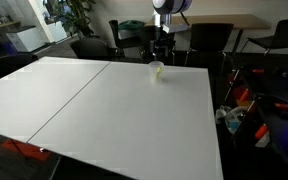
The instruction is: Put the marker in the cup on the table
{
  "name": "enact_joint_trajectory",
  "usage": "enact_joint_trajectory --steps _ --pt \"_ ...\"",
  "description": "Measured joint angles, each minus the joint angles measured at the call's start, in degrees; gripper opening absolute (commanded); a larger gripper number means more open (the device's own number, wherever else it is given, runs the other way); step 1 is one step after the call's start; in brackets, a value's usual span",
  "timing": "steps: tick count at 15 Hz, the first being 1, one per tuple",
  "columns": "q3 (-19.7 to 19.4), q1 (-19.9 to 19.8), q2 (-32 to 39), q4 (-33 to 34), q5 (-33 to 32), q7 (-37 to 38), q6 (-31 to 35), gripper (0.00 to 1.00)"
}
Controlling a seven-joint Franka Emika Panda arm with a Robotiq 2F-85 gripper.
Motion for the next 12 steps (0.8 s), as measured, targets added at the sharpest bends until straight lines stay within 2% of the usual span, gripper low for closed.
enact_joint_trajectory --steps 3,5,9,12 --pt "0.13 -0.07 1.53 1.52 0.0 0.0 0.0 0.54" --pt "0.32 -0.18 2.19 2.27 0.0 0.0 0.0 0.5" --pt "1.03 -0.31 3.26 3.57 0.0 0.0 0.0 0.53" --pt "1.66 -0.28 4.22 4.66 0.0 0.0 -0.08 0.52"
